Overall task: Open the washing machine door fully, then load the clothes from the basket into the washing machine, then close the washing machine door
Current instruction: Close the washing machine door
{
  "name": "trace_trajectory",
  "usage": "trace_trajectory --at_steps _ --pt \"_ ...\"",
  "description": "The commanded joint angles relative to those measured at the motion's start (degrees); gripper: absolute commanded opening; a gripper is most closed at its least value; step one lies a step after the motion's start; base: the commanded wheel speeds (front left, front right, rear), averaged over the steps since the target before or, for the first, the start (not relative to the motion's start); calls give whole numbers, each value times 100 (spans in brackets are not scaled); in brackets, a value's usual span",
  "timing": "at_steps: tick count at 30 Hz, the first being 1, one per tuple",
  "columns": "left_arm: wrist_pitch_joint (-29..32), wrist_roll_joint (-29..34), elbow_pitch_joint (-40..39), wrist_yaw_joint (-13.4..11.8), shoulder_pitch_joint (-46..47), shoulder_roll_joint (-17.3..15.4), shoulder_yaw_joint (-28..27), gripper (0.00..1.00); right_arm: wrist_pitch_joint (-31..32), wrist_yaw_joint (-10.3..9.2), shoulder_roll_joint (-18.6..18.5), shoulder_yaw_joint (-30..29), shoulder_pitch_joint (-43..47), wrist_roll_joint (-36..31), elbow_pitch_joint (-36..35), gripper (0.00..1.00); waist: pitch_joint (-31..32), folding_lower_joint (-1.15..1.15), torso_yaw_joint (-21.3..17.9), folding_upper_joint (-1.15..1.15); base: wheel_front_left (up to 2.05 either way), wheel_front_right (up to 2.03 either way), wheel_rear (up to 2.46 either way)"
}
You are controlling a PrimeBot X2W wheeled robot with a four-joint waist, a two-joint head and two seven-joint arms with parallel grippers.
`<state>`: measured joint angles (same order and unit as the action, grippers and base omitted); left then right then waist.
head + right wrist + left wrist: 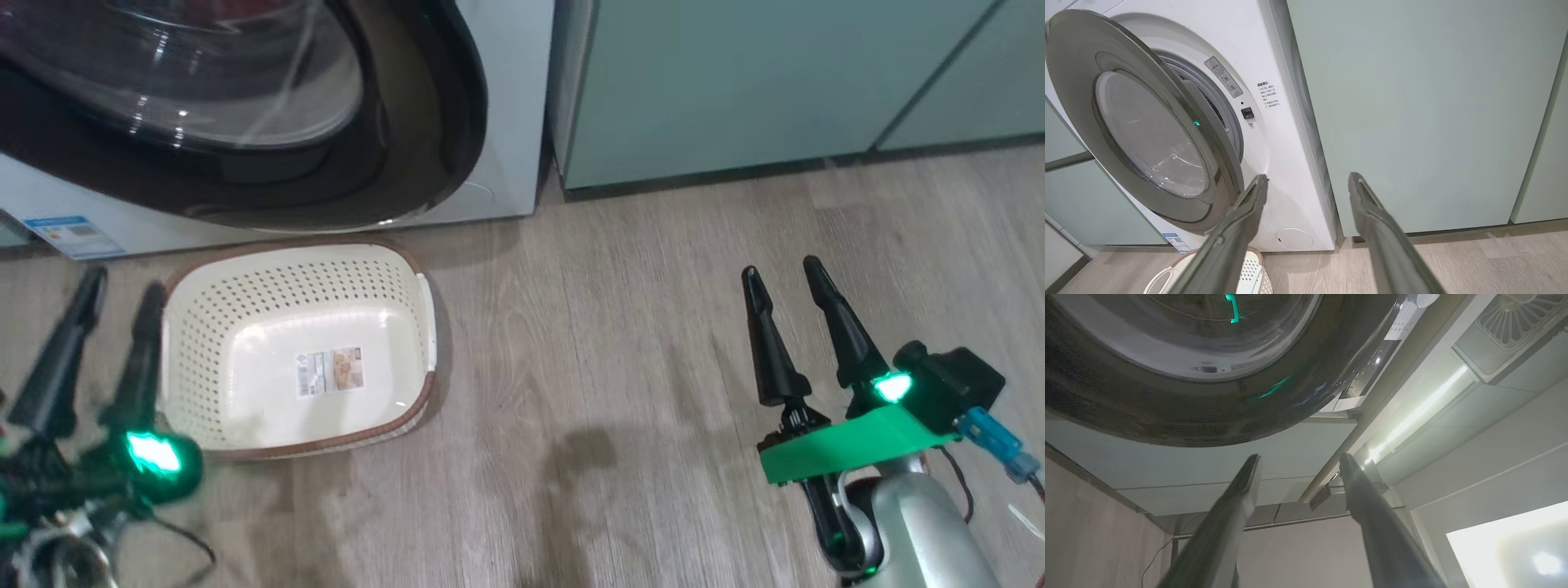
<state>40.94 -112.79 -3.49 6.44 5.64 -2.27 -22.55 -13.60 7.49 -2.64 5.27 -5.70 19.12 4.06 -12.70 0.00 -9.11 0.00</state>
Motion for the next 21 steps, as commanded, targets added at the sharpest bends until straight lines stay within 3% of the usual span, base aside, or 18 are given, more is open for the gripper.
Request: trace_trajectory --at_steps 1,5,11,16,21 --pt "-185 -224 -154 63 -160 -66 -8 100 37 0 -23 94 11 -52 -170 100 125 0 91 0 0 0 0" --pt "-792 -507 -224 99 -667 -63 399 100 110 0 -23 35 106 -72 -198 100 256 0 201 0 0 0 0" --pt "-1615 -193 -662 102 -928 -62 728 100 210 0 -23 -74 197 -122 -289 100 361 0 359 0 0 0 0" --pt "-2466 1067 -958 103 -835 -62 905 100 317 0 -23 -150 192 -219 -427 100 433 0 430 0 0 0 0" --pt "-3572 3475 -1193 104 -607 -209 1227 100 405 0 -23 -289 230 -299 -555 100 519 0 451 0 0 0 0"
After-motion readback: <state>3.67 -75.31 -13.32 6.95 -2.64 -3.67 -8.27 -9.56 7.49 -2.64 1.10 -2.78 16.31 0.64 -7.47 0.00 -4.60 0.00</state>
